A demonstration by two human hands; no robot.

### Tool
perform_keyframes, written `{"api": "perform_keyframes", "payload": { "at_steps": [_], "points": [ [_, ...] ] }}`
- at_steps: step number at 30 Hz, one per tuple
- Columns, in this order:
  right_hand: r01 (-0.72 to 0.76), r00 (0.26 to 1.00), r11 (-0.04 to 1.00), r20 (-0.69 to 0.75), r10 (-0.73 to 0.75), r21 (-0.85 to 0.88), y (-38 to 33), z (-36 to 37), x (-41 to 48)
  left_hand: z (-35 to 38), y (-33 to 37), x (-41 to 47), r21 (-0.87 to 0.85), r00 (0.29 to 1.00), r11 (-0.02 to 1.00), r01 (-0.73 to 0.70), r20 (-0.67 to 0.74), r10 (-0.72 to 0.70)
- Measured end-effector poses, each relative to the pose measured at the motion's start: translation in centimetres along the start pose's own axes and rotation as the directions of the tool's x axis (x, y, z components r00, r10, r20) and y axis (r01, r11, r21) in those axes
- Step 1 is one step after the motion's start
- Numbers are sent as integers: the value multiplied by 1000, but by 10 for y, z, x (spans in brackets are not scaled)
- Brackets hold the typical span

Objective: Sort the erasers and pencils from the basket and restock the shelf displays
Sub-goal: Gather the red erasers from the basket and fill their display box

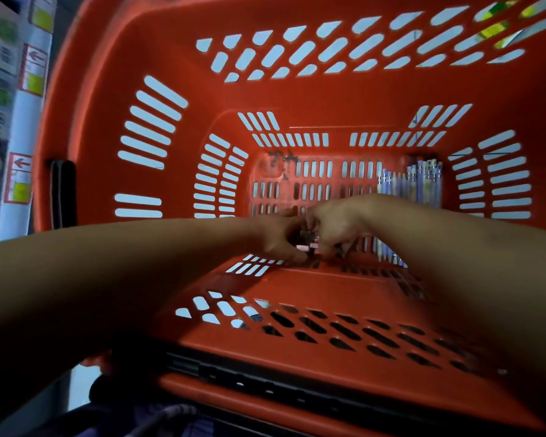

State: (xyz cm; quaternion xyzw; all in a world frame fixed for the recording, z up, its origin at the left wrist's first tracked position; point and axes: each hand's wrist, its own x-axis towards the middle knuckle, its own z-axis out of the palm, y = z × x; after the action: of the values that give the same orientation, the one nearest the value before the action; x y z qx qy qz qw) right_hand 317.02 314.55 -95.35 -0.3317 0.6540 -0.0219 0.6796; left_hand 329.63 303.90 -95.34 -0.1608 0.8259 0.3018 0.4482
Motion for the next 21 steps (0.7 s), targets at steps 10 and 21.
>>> {"api": "perform_keyframes", "payload": {
  "at_steps": [10,21],
  "points": [
    [8,1000,1000,21,-8,-8,4,-2,3,-10,8,12,20,982,998,67,175,-69],
    [24,997,989,72,-34,143,9,3,3,-14,-10,11,-183,955,975,123,289,-66]
  ]
}}
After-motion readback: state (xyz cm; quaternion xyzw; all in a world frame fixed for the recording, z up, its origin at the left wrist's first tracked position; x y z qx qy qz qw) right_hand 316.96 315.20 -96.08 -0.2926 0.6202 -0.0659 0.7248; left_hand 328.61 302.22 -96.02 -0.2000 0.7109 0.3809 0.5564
